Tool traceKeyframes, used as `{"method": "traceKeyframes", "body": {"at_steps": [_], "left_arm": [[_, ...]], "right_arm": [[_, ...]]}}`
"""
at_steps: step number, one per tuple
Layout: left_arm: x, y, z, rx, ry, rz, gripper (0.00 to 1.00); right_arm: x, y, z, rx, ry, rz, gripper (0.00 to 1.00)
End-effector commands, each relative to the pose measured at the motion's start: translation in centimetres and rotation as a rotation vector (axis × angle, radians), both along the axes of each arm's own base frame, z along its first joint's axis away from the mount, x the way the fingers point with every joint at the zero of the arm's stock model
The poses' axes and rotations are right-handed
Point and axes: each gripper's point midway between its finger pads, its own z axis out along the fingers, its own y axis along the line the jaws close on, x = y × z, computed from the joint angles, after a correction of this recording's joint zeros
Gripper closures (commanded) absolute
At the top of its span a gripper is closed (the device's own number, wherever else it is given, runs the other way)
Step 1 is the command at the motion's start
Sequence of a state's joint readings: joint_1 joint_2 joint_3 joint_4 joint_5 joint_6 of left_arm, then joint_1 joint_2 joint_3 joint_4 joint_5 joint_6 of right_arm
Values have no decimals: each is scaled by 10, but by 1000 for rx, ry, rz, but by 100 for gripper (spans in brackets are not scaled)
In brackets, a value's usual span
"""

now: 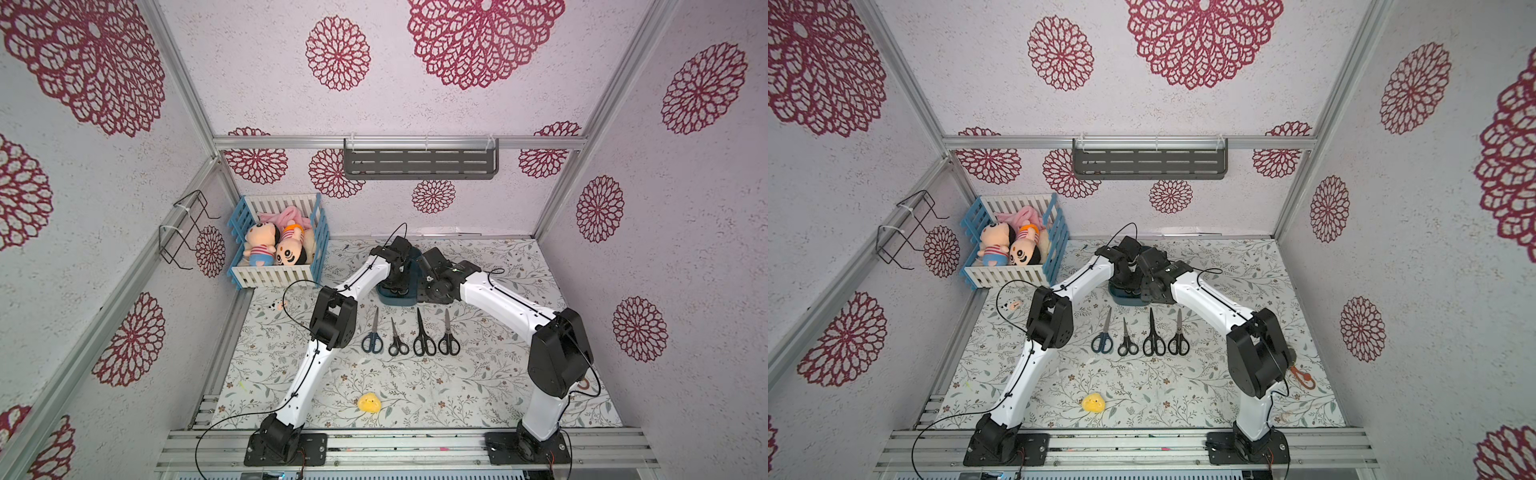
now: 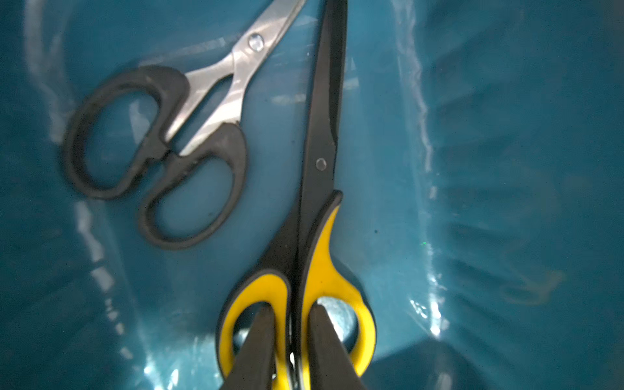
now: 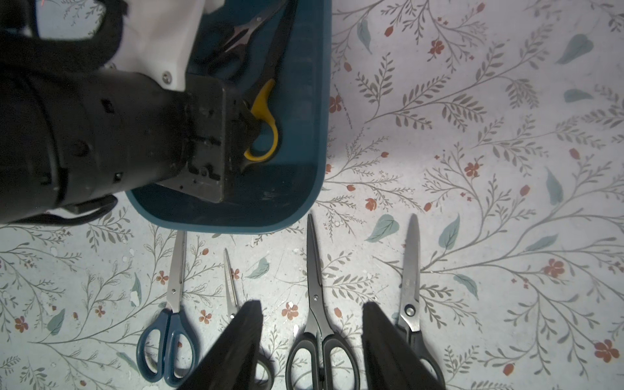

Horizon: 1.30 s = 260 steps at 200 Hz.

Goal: Take the scissors out of the storage box
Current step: Pick up the scissors from the storage box, then place the scissors at the center of the board.

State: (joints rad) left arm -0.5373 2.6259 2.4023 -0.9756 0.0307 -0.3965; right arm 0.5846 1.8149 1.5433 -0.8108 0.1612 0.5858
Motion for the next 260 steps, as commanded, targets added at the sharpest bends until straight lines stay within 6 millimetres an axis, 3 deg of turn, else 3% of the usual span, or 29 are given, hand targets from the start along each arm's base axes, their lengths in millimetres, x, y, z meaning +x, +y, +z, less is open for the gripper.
{"method": "traceKeyframes", "body": {"at_steps": [1,25,48,84,102,114,119,146,186,217,260], "left_arm": [[12,-5,61,-126,-71,61,90],[24,3,122,-255,-157,154,93],[26,20,161,-297,-216,210,93],[6,61,185,-199,-240,283,92],[-17,82,192,-165,-239,315,91],[-37,96,183,-126,-212,330,90],[-48,103,195,-130,-230,338,90],[-97,133,176,-78,-172,379,89],[-146,154,112,-39,-68,411,89],[-162,157,67,-18,-5,420,90],[-167,160,33,29,47,400,90]], "right_arm": [[11,-1,24,6,-74,-7,47],[14,-5,34,13,-105,-18,47],[15,-10,43,23,-130,-36,47],[16,-8,54,53,-158,-29,47],[19,-3,51,59,-159,-11,47],[25,3,50,66,-163,0,47],[29,7,50,71,-167,4,47],[59,32,58,95,-201,28,47],[91,58,53,109,-209,52,47],[109,71,35,112,-193,44,47],[119,80,-1,102,-153,-16,48]]}}
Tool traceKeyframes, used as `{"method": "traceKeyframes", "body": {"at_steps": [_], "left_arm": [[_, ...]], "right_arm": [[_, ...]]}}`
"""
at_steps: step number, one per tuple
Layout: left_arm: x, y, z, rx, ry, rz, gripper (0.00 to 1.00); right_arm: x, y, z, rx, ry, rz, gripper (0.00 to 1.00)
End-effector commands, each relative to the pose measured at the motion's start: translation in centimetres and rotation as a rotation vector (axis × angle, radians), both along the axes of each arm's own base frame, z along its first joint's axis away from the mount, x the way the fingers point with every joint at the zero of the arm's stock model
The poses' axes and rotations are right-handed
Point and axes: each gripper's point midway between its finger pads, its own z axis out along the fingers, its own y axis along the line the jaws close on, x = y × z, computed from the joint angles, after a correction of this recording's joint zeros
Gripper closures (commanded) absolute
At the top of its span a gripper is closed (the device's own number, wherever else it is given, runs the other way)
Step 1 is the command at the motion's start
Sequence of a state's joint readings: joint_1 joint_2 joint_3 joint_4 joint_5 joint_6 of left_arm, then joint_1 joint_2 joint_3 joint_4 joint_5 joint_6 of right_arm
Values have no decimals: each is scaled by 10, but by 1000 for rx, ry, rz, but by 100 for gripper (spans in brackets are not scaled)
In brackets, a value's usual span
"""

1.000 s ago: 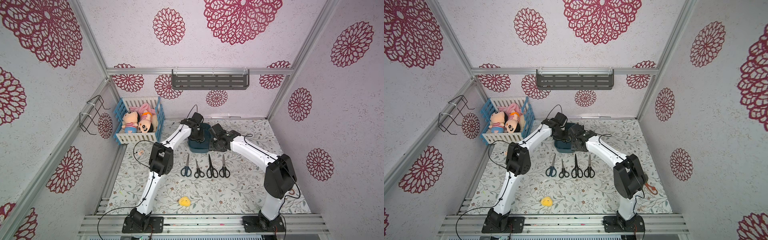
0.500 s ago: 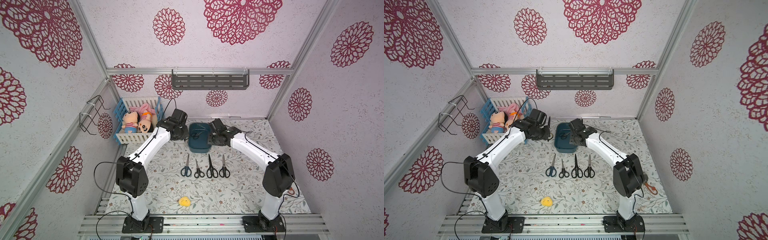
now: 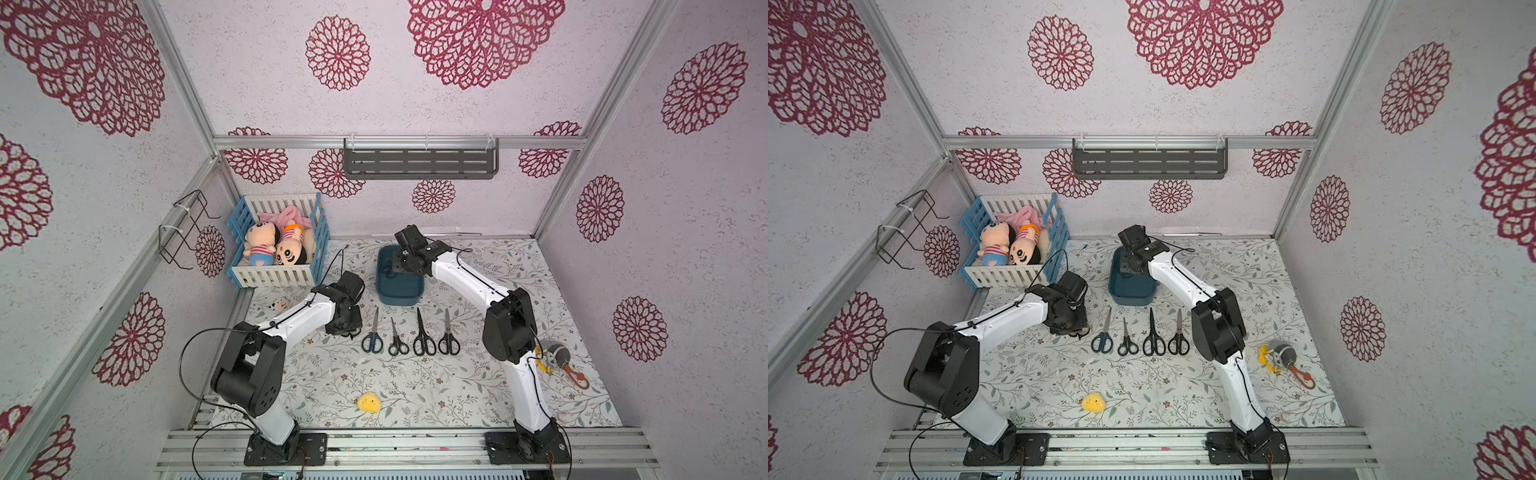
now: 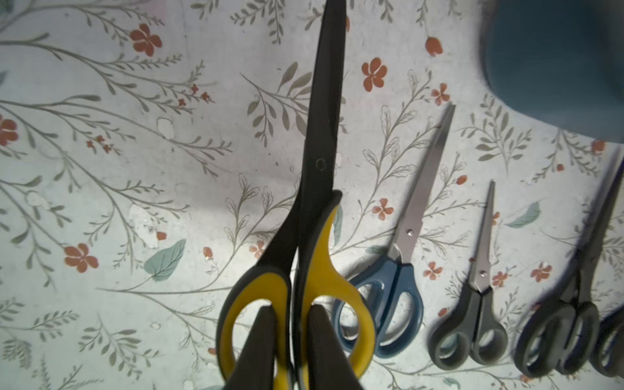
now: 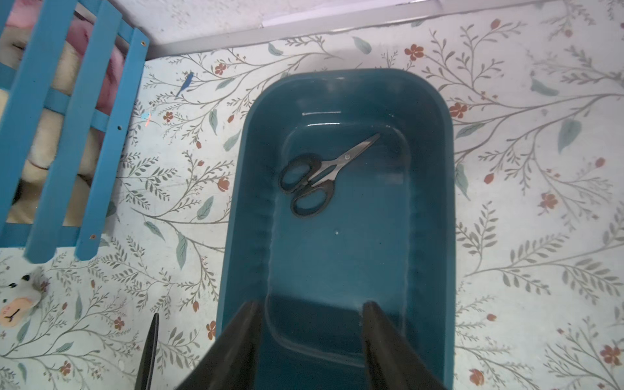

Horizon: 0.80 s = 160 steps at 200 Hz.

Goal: Take the scissors out of the storage box
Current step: Place the scissors at the center of the board.

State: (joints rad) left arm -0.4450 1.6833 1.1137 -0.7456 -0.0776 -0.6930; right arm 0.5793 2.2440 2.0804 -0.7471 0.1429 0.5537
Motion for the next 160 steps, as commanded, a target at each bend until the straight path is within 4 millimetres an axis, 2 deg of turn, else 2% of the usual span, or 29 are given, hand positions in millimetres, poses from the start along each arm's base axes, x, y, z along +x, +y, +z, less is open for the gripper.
{"method": "traceKeyframes", "body": {"at_steps": [1,61,134,160], "left_arm": [[16,-8,-6,-21,-48,-9,90],[1,1,-40,30,28,-22,90],[-18,5,-49,43,55,-37,89],[-24,8,-51,51,60,-25,85]], "right_arm": [[7,5,-2,14,-10,-50,48],[26,11,-39,16,23,-121,49],[27,15,-55,45,53,-137,49],[28,16,-62,58,64,-155,49]]}}
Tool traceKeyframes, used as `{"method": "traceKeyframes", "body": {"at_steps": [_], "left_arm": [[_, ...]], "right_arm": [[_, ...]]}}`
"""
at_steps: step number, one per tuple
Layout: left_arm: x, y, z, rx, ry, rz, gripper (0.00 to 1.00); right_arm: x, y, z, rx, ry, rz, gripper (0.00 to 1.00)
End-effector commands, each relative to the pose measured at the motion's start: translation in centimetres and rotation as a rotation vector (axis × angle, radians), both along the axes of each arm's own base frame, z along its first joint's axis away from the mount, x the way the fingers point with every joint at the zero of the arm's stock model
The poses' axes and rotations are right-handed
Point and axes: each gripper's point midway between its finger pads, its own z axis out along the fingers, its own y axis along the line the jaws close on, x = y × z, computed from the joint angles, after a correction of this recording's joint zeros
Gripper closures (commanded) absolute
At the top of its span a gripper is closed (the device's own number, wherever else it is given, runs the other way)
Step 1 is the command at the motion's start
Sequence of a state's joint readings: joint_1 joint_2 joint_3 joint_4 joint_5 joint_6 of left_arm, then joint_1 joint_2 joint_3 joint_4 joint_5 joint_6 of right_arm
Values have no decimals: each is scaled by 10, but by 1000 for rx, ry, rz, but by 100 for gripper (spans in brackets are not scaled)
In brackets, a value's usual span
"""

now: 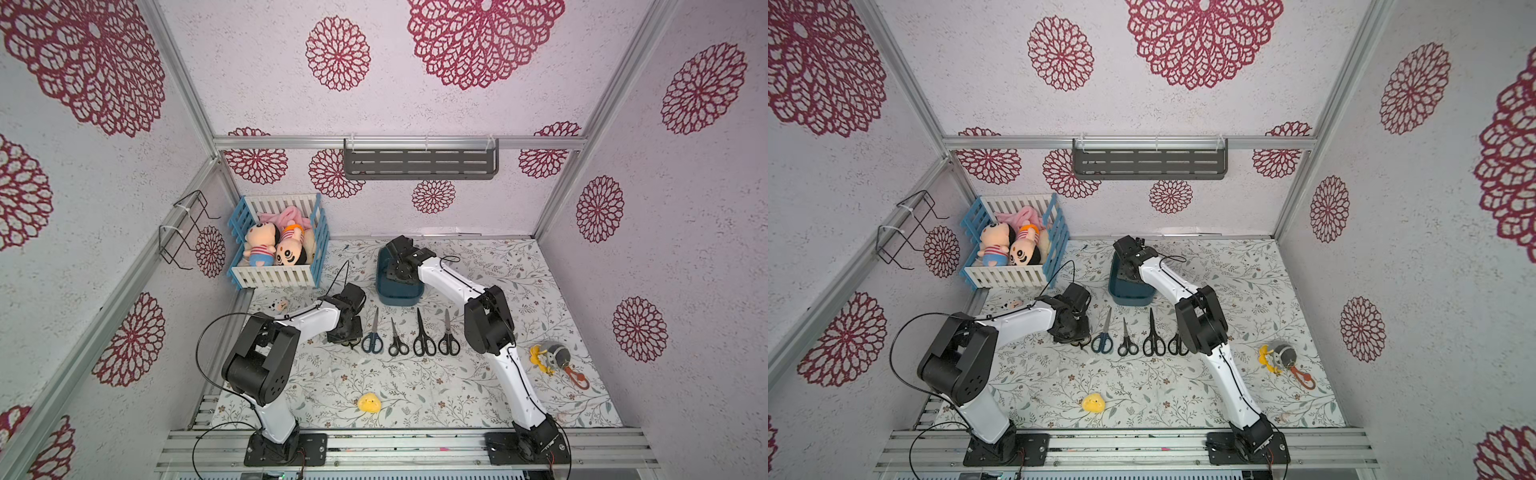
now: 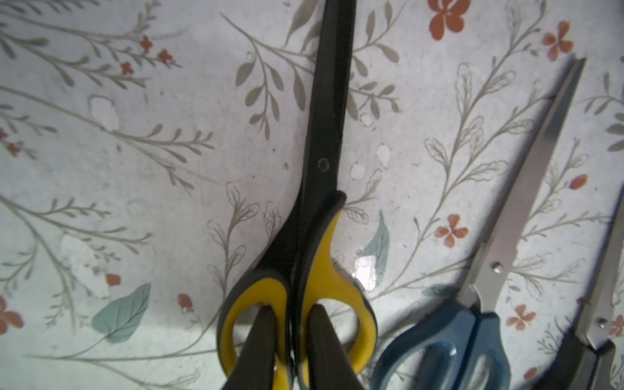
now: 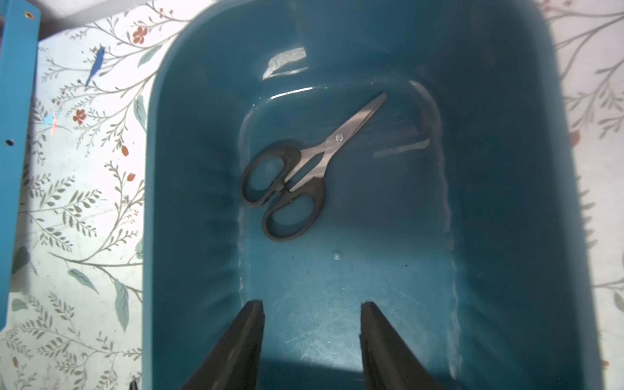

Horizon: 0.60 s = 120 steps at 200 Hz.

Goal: Take the scissors out of the storage box
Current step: Place the scissors at the center of the board.

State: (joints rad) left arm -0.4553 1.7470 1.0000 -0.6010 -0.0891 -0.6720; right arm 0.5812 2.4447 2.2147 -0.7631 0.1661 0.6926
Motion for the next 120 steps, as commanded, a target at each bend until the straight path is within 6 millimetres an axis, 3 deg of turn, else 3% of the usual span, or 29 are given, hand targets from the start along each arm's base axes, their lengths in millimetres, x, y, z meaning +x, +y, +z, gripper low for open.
{"method": "traceKeyframes", "body": {"at_steps": [1,59,120], "left_arm": [[-15,5,-6,22,37,4,85],[-7,12,14,71,7,16,61],[4,17,64,82,-80,15,57]], "right_arm": [[8,7,3,39,-22,-35,49],[20,7,-6,45,-31,-106,51],[30,-3,-16,49,-42,-192,52]]}}
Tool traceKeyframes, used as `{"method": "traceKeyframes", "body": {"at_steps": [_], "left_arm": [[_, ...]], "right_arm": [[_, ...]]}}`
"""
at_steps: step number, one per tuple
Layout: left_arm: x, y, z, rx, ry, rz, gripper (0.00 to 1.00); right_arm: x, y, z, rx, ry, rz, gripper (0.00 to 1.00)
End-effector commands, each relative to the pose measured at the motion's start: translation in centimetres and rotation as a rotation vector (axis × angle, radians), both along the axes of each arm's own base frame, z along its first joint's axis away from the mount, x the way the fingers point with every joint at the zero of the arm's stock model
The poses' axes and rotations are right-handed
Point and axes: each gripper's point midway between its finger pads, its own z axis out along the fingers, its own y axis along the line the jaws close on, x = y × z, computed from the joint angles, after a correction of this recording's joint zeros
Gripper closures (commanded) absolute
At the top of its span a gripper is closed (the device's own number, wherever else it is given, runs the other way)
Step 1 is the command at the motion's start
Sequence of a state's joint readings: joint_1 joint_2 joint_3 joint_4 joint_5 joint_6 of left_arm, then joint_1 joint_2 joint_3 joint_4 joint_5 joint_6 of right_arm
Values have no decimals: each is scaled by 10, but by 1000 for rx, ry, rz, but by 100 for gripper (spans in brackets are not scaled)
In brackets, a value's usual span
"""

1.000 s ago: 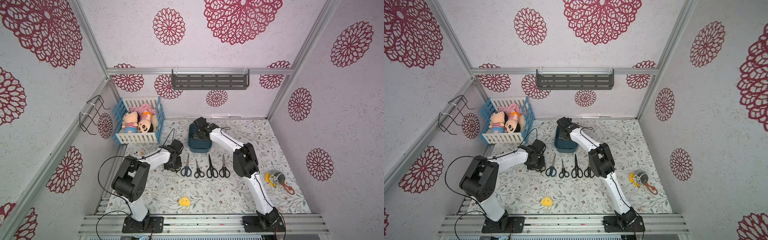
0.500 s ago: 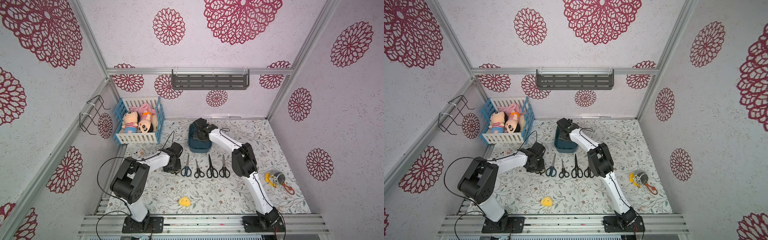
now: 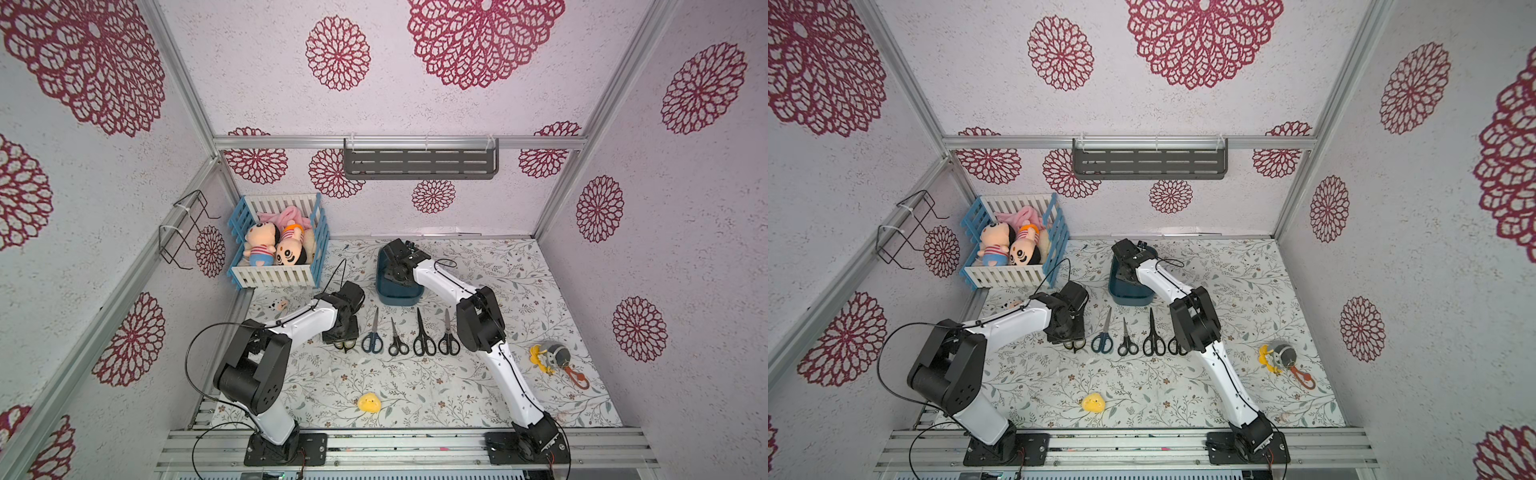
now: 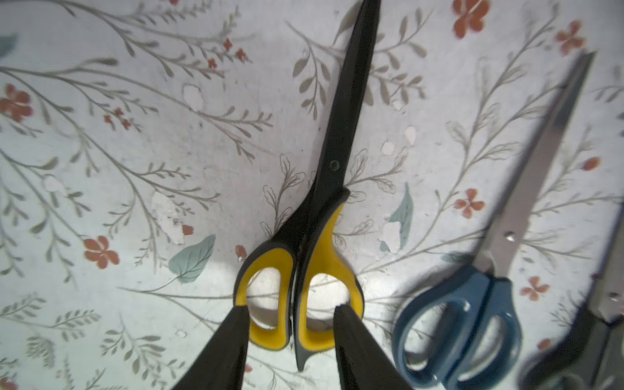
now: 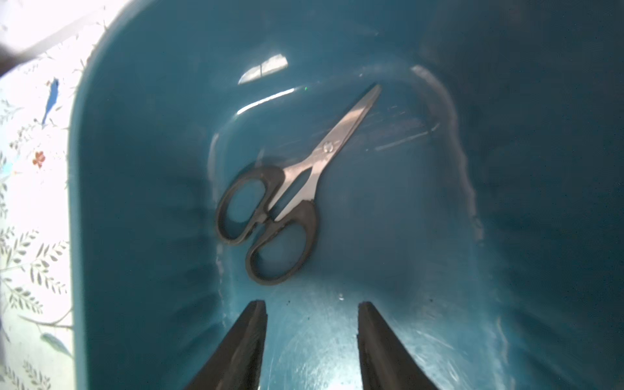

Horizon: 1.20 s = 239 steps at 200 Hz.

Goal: Take the scissors out of the storage box
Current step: Pick up the scissors from the storage box.

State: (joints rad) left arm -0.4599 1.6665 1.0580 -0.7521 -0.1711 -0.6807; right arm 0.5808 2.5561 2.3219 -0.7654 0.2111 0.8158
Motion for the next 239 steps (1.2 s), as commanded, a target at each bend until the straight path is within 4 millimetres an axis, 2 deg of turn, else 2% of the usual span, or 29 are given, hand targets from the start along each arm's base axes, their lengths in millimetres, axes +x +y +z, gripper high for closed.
{"method": "traceKeyframes", "body": {"at_steps": [1,27,61,109,141,165,204,239], "left_arm": [[8,1,29,7,-57,-10,57],[12,-1,43,-2,-84,-10,57],[15,3,51,-10,-103,2,57],[17,8,49,-11,-96,8,57],[18,11,48,-7,-94,13,57],[20,13,48,-6,-96,12,58],[24,16,50,-2,-98,11,58],[27,14,51,-9,-94,7,58]], "right_arm": [[13,-5,7,13,-41,-67,52],[17,-6,2,9,-44,-84,53],[18,-10,-6,-22,-34,-94,55],[16,-14,-24,-43,-6,-102,57],[8,-22,-34,-89,35,-98,63],[3,-32,-33,-126,59,-98,68],[2,-45,-19,-150,51,-107,73],[0,-43,-37,-127,87,-101,78]]}}
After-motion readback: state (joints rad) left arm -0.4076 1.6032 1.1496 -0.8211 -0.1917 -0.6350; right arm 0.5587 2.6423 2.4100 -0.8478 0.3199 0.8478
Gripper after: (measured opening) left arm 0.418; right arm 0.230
